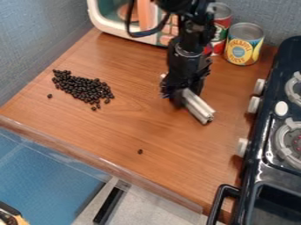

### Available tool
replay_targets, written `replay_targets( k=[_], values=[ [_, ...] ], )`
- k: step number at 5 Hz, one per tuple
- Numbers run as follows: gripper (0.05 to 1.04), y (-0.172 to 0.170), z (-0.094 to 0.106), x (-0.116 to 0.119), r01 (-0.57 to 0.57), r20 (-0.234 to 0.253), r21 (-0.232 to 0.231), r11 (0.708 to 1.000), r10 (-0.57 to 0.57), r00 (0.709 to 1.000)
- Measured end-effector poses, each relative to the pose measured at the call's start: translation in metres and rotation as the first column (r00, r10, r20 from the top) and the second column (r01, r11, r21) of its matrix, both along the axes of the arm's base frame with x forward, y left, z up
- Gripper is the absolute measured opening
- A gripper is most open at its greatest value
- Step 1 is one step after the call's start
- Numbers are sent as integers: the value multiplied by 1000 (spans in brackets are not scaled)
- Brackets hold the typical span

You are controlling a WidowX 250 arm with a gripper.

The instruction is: Sweep into pile

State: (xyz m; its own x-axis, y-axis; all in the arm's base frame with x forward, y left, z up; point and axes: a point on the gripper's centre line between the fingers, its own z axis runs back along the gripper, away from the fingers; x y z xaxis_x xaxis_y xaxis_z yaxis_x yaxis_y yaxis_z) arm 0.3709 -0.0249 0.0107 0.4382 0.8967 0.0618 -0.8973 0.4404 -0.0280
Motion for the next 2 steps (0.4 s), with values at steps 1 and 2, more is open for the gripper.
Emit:
replay_targets(
  k=[1, 2],
  values=[
    [994, -3, 22, 0, 3, 25, -42, 999, -2, 1000],
    [1009, -5, 52, -1, 7, 68, -56, 998, -4, 998]
  ],
)
